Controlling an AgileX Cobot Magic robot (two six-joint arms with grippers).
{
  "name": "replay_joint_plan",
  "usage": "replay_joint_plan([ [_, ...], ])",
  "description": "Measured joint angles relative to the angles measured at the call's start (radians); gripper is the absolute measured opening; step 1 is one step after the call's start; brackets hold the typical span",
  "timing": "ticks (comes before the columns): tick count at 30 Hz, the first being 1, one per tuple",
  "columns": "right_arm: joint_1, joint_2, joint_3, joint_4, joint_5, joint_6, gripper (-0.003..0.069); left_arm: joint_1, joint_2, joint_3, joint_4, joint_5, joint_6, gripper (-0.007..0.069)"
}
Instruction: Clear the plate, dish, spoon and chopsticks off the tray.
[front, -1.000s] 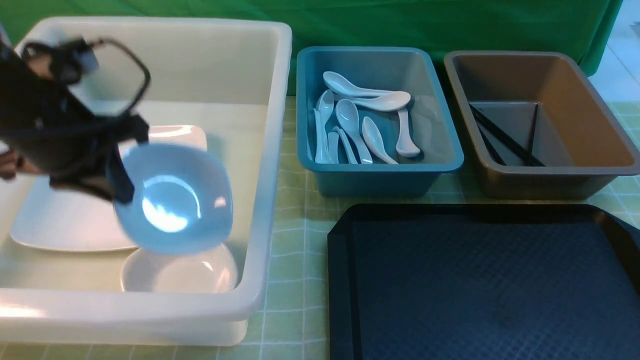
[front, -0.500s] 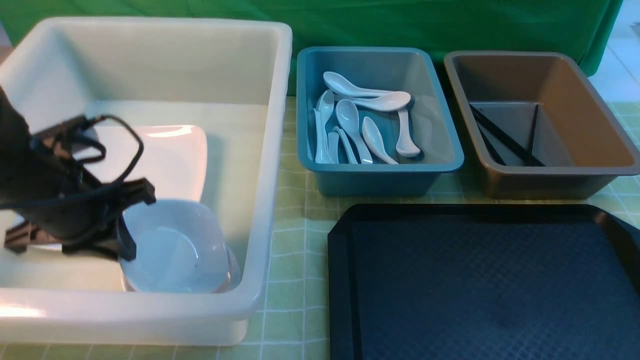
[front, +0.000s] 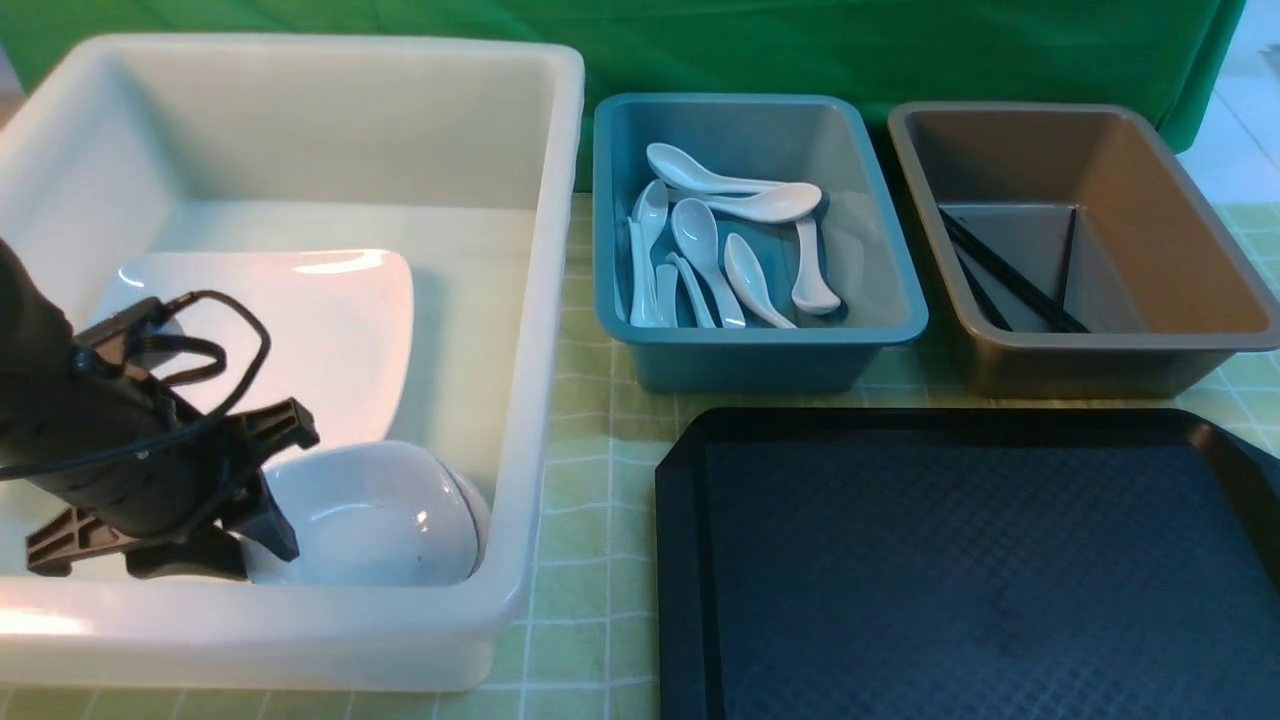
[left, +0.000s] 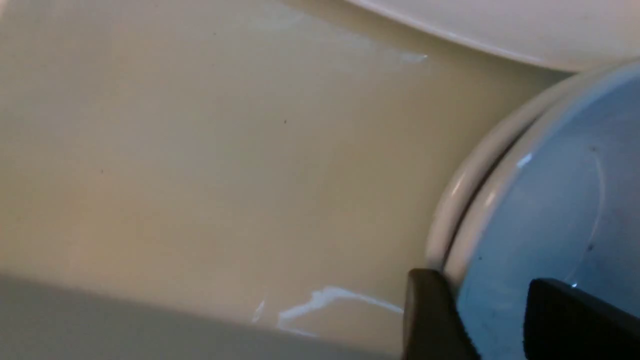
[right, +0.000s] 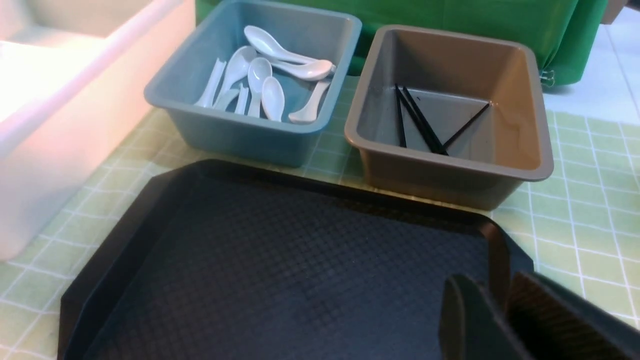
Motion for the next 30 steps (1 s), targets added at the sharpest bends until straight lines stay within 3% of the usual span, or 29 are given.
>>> replay_joint_plan([
  [7,0.000,0.000,0.000,-0.001,-0.001,0.000,0.0116,0.000,-0.012,-0.087,0.044,0.077,0.004,0.0446],
  [14,0.000,0.000,0.000,-0.001,-0.003,0.000,0.0116,0.000,-0.013,-0.108,0.051,0.083,0.060,0.0466],
  [18,0.000,0.000,0.000,-0.001,-0.004,0.000,0.0117,0.000,-0.012,-0.146,0.054,0.138,0.136,0.0339],
  [19,0.000,0.000,0.000,-0.001,-0.004,0.000,0.0113,0.000,-0.012,-0.186,0.058,0.181,0.168,0.0253],
  [20,0.000,0.000,0.000,-0.001,-0.004,0.000,0.0111,0.000,-0.012,-0.198,0.059,0.191,0.172,0.0227],
  [21,0.000,0.008,0.000,-0.001,-0.004,0.000,0.0083,0.000,-0.023,-0.242,0.065,0.218,0.209,0.0120],
  [22,0.000,0.013,0.000,-0.001,-0.004,0.000,0.0064,0.000,-0.033,-0.262,0.070,0.225,0.224,0.0066],
  [24,0.000,0.032,0.000,-0.001,-0.002,-0.001,0.0020,0.000,-0.072,-0.301,0.083,0.231,0.245,0.0008],
  [30,0.000,0.087,0.001,0.000,-0.006,-0.044,0.0008,0.000,-0.231,-0.303,0.102,0.252,0.261,-0.0008],
])
